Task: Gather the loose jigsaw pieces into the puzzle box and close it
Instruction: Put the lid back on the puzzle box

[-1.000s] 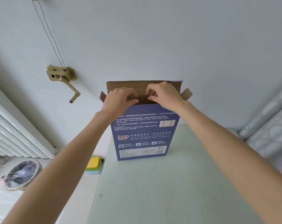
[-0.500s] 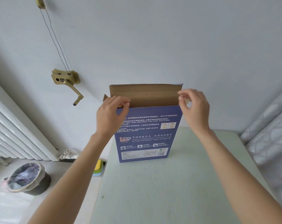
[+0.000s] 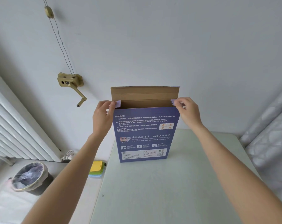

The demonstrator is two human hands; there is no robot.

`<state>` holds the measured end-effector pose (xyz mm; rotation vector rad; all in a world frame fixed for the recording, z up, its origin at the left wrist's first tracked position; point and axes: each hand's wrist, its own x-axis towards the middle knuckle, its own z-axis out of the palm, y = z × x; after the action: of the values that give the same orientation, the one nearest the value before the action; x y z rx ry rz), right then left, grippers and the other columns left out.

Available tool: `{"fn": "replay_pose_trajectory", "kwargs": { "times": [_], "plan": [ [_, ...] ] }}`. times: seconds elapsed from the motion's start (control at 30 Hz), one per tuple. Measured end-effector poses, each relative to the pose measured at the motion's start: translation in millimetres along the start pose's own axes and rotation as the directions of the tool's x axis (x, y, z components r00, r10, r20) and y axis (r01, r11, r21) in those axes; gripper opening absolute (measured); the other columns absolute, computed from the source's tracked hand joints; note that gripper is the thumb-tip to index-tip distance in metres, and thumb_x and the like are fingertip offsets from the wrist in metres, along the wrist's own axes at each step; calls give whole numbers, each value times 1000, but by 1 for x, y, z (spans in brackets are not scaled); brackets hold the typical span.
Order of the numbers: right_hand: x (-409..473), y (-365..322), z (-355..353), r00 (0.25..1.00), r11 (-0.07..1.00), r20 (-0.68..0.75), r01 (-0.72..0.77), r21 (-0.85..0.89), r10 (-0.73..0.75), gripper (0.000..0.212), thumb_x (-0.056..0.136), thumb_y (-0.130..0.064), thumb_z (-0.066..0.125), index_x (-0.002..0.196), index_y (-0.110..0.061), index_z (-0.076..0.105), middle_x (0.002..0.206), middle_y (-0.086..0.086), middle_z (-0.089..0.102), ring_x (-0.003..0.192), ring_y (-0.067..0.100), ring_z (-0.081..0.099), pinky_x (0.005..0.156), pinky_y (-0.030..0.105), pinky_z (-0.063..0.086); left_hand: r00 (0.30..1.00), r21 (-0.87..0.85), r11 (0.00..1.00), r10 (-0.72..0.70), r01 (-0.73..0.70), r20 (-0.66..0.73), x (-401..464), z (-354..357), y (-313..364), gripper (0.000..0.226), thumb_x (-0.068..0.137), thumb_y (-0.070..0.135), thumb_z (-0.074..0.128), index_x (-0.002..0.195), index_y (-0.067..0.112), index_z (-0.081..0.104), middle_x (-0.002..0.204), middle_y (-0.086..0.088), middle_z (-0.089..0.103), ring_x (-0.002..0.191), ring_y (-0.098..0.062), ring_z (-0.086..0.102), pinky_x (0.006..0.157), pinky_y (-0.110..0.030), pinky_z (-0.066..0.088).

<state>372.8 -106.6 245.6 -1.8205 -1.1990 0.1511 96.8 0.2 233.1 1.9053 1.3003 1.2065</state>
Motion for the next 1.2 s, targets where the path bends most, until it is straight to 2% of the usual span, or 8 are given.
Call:
{"fn": "replay_pose_trajectory", "kwargs": {
  "times": [0.07,0.13,0.27,0.33,0.47,0.6,0.77,1.2],
  "plan": [
    [10,-1,-1,1000,1000,-6,-6,-22,6,17,85,-13,62,102,-12,60,112,6,57,99,22,57,82,32,45,1000,21,1000,-13,14,-15,9,1,0,19,92,27,54,91,13,68,107,-1,57,88,-11,57,74,-22,40],
    [22,-4,-1,999,999,-2,37,-40,-37,48,78,-2,66,120,-12,46,127,10,42,114,23,47,92,32,42,998,-67,996,-62,63,20,18,1,-2,7,87,19,60,92,18,64,107,1,56,95,-17,60,77,-23,43],
    [36,-11,-4,967,977,208,174,-124,-146,78,80,8,56,142,-29,27,144,3,23,113,20,44,96,28,38,978,-319,925,-190,209,88,21,2,-3,43,84,12,62,123,22,47,117,3,58,99,-16,59,83,-30,50],
    [36,-13,-7,954,958,253,212,-194,-160,68,84,4,55,139,-31,36,144,0,27,98,18,53,87,31,45,985,-350,921,-158,172,70,21,1,-3,54,84,9,62,130,25,41,118,4,58,98,-13,59,82,-29,50],
    [25,-12,-11,962,922,144,264,-284,-231,39,93,-22,53,131,-30,50,143,1,38,104,17,54,87,26,36,999,-244,969,35,-31,10,21,1,-1,58,79,0,63,128,25,46,113,5,60,89,-9,60,73,-16,51],
    [16,-9,-11,938,908,-4,335,-254,-347,24,92,-19,54,113,-26,65,118,1,60,101,23,58,85,34,46,989,-127,981,148,-148,-9,16,-2,1,47,81,6,66,122,21,52,113,0,54,86,-9,63,76,-11,49],
    [5,-13,-9,946,926,-38,306,-223,-322,21,90,-16,57,107,-24,64,108,-2,59,70,7,52,70,27,46,990,-96,985,143,-140,19,4,-9,14,37,84,19,64,120,19,56,116,2,52,94,-5,60,82,-17,49],
    [-5,-24,-12,962,860,4,245,-448,-272,5,88,-24,61,92,-23,63,95,-6,64,79,20,61,60,25,36,960,48,960,273,-276,65,5,-14,9,14,84,14,68,98,12,68,100,0,55,88,-17,58,81,-30,55]
  ]
}}
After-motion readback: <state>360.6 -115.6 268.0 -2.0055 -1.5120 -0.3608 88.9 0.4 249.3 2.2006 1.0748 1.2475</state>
